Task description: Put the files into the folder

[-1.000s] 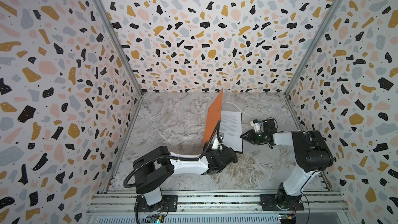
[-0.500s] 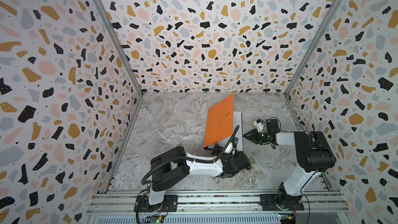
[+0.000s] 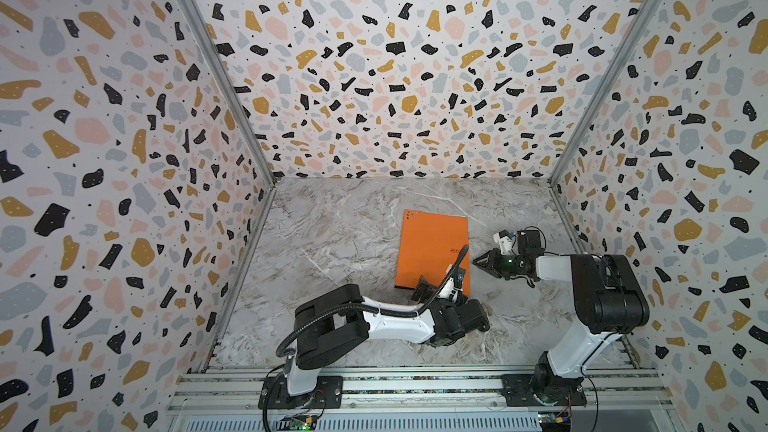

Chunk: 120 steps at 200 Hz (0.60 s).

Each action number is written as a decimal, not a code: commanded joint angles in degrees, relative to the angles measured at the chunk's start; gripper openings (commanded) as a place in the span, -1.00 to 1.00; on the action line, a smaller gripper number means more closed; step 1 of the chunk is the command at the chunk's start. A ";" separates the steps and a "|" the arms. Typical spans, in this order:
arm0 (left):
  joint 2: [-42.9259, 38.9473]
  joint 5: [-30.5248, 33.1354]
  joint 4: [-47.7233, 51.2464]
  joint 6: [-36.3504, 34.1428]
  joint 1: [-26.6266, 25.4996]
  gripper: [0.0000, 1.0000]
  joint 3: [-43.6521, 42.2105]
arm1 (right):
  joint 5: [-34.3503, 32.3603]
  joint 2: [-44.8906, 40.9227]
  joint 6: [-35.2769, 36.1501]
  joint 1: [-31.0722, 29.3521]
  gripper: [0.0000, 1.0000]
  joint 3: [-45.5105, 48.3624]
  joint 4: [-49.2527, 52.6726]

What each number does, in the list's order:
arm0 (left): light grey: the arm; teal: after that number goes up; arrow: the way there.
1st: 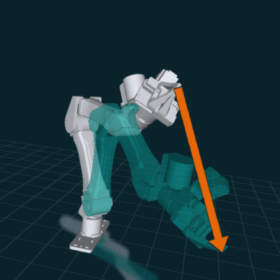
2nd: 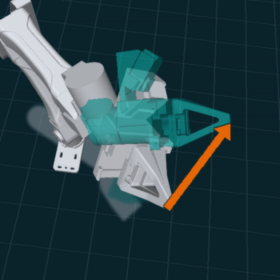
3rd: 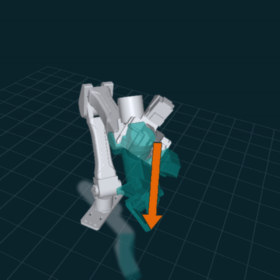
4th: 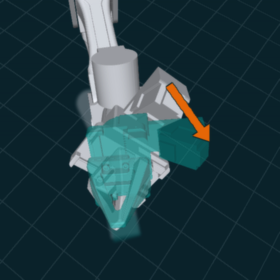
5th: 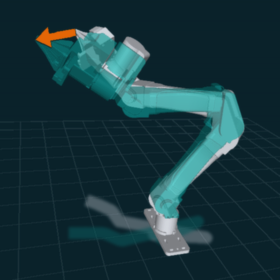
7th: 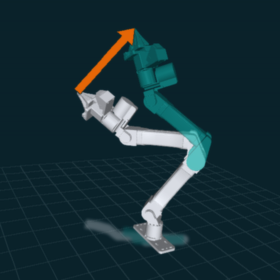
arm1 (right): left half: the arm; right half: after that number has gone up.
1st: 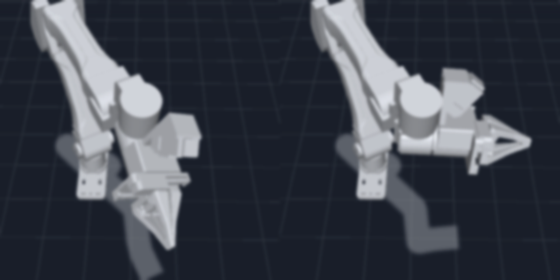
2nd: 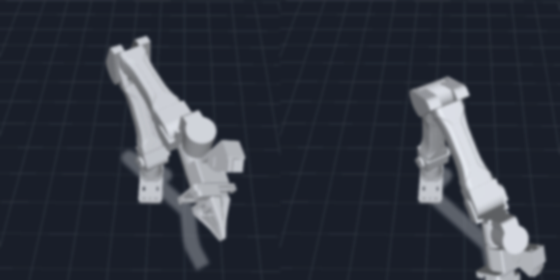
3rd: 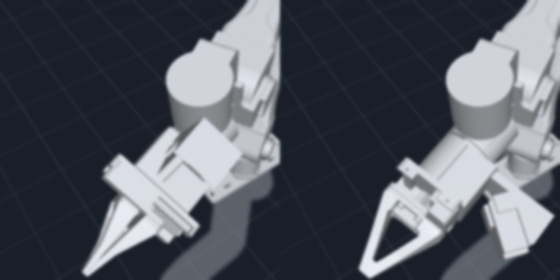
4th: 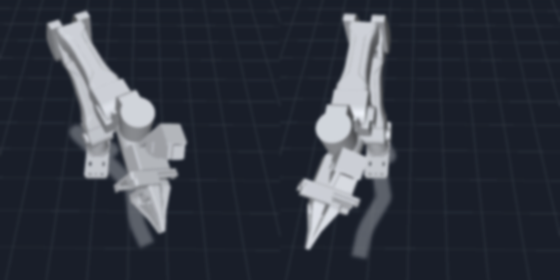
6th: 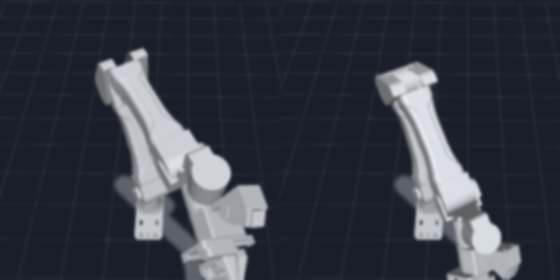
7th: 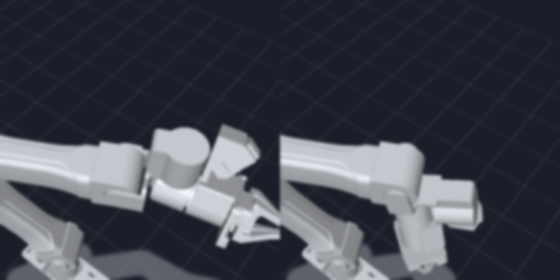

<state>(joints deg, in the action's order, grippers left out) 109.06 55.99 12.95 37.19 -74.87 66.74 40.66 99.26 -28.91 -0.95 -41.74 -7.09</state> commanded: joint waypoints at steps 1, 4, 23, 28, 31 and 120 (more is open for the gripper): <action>-1.87 0.73 -1.55 0.65 -0.36 0.99 -0.69 | -2.84 -1.44 1.20 0.87 -0.31 1.50 4.19; -2.24 0.66 -1.93 0.73 -0.36 0.99 -1.05 | -2.79 -1.52 1.22 0.86 -0.28 1.56 4.19; -4.51 0.95 -4.01 0.83 -0.30 0.99 -3.08 | -2.76 -2.14 1.33 1.05 -0.08 1.96 4.07; -5.19 0.89 -4.49 0.82 -0.29 0.99 -3.64 | -2.62 -2.34 1.37 1.04 -0.03 2.08 3.93; -5.57 0.96 -4.80 0.86 -0.20 0.99 -3.95 | -2.61 -2.44 1.39 1.04 0.00 2.21 3.83; -19.45 -9.39 -16.93 2.24 7.56 0.99 -18.51 | -2.02 -9.06 3.11 1.57 0.33 4.28 2.03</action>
<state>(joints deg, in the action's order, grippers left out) 94.08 51.29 2.61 38.37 -70.15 52.90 40.47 93.67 -27.31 0.16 -38.46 -7.20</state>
